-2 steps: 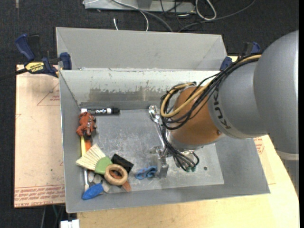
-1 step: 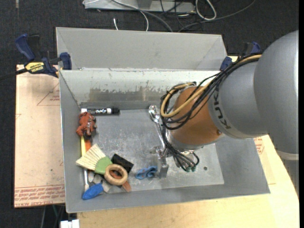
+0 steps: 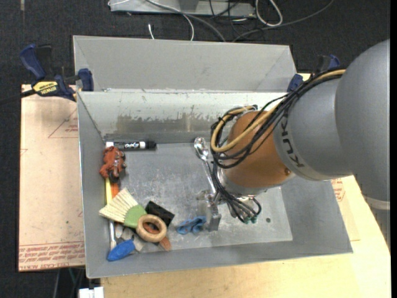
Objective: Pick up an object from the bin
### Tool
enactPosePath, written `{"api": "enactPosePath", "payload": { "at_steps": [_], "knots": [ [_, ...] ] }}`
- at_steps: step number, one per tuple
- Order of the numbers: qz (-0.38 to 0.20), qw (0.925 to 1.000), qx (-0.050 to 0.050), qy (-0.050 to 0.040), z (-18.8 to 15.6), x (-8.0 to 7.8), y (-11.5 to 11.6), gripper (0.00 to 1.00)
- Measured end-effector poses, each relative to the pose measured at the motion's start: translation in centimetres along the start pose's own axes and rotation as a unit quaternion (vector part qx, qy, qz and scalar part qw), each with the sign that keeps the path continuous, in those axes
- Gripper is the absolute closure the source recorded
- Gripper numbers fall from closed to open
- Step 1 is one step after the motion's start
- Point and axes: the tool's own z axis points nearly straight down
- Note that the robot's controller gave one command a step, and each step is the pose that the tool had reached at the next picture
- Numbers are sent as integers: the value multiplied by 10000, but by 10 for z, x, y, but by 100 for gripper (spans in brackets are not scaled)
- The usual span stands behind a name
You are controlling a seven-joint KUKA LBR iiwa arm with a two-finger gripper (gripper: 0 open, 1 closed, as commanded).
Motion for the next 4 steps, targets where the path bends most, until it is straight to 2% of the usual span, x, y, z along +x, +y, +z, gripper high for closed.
{"api": "enactPosePath", "payload": {
  "at_steps": [1, 3, 4],
  "knots": [
    [-5, 10000, -1, -5, -6, 0, 0, 100],
    [-17, 10000, -4, 4, -51, 0, 1, 100],
    [-21, 10000, -6, 16, -90, 0, 2, 100]
  ]
}}
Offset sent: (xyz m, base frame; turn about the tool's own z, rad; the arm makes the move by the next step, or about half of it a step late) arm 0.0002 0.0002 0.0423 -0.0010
